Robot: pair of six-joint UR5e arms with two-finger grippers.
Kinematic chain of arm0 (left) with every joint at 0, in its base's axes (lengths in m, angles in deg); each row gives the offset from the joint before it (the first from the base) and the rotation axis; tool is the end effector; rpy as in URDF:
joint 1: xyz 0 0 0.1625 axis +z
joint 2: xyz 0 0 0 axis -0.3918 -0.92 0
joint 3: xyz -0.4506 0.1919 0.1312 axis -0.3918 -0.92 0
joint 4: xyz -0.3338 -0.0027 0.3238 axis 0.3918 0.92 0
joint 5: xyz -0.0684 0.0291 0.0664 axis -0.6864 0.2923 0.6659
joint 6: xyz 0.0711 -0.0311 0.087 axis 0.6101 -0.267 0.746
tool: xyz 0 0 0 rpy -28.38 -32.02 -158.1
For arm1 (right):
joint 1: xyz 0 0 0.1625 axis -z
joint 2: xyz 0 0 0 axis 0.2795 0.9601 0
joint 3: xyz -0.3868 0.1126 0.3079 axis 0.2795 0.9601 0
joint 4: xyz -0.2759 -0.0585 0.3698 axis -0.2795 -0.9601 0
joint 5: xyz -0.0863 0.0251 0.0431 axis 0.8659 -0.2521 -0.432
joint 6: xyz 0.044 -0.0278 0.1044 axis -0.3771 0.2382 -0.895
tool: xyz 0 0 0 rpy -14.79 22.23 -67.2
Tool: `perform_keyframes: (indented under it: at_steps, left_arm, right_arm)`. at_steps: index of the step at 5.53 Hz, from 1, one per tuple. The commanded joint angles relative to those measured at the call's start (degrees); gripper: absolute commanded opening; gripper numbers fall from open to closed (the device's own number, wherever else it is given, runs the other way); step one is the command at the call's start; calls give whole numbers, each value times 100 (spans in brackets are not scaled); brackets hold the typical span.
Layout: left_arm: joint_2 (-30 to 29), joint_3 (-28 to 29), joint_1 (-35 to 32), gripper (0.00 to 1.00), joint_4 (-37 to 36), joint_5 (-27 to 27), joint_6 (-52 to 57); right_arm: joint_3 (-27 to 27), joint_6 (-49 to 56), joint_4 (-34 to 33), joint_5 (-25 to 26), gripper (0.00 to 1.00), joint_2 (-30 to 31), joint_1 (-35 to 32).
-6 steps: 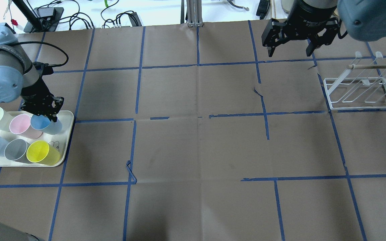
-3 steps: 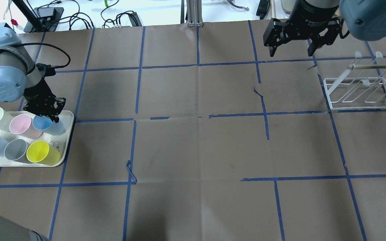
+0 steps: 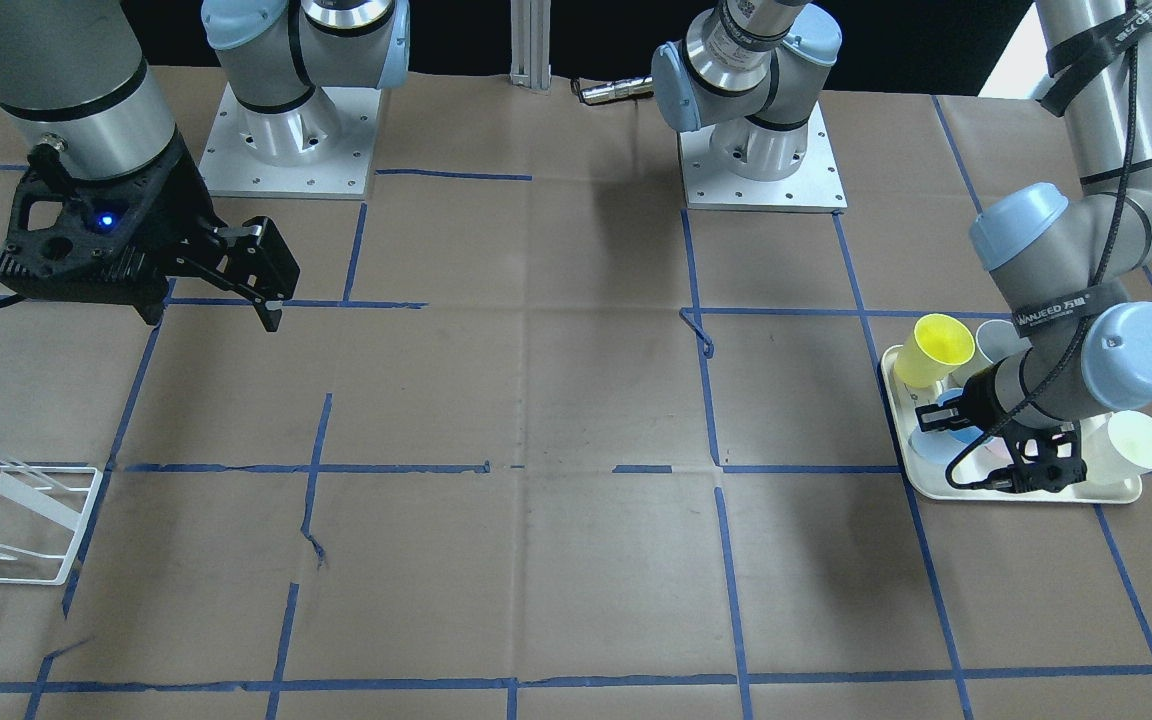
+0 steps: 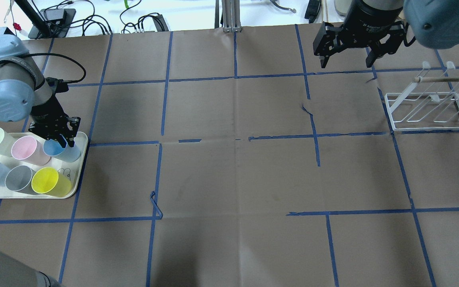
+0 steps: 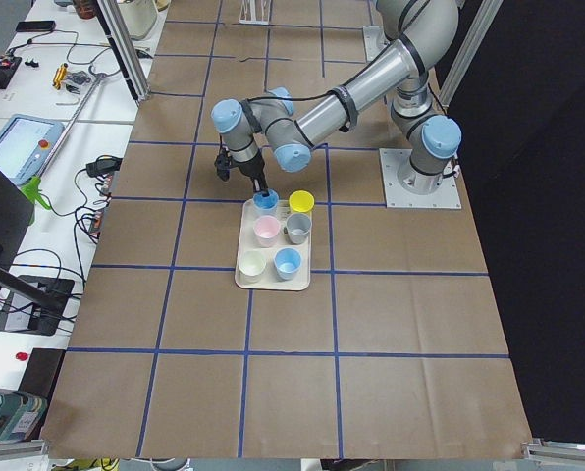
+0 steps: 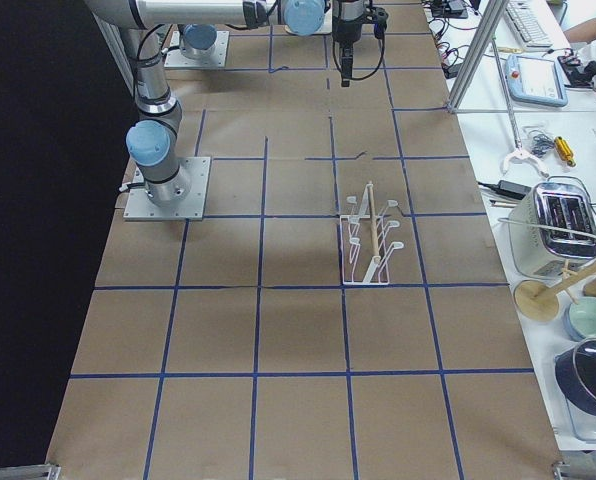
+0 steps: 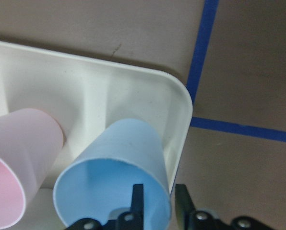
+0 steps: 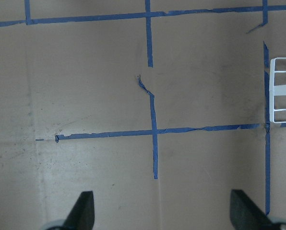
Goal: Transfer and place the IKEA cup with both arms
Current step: 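Lower the cup into the empty tray slot with the left gripper, then open the left gripper to release the cup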
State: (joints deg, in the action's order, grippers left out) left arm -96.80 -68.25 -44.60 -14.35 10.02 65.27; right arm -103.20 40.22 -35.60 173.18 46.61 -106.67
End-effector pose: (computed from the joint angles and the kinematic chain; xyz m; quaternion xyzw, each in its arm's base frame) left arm 0.1380 -0.6353 0.2656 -0.0794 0.9874 0.1280 0.0478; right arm 0.1374 -0.6062 0.5547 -0.0254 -0.9989 0.0403 0.0010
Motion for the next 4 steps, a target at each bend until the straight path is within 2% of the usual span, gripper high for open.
perform_keyframes:
  at_steps: [1,2,3,4]
  left_arm:
    - [130,29,-36,98,23,2,4]
    - [348,160,-140,98,189,-15,-13]
    - [577,492,-289,98,939,-33,-48]
    - [901,826,-726,98,1521,-312,-118]
  right_arm:
    - [-23,0,0,0,100,-6,0]
    - [-24,0,0,0,100,-6,0]
    - [-24,-9,0,0,100,-6,0]
    - [-24,0,-9,0,100,-6,0]
